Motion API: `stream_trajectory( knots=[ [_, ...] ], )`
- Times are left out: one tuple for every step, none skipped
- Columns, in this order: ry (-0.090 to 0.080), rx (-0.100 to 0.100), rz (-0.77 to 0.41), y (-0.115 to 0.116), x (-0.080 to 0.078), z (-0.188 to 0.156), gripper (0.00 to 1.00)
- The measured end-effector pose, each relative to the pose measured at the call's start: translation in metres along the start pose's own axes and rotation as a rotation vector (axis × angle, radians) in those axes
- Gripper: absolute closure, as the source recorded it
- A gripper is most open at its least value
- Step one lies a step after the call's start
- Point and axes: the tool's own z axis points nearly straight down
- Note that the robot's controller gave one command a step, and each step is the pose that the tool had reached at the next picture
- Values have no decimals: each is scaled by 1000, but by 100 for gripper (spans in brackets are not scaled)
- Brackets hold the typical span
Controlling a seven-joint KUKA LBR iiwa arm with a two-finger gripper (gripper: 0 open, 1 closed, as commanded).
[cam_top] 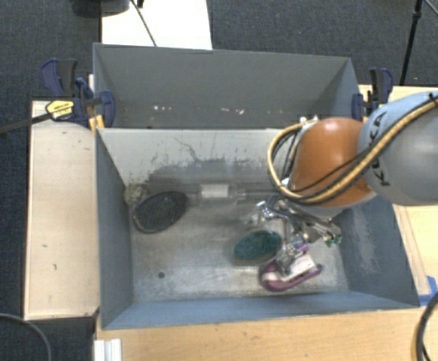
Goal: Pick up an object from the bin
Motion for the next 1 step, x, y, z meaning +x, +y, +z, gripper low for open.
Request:
stream_trajectory(
  knots=[
    [-19, -2, 2, -2, -1, -121, 100]
  ],
)
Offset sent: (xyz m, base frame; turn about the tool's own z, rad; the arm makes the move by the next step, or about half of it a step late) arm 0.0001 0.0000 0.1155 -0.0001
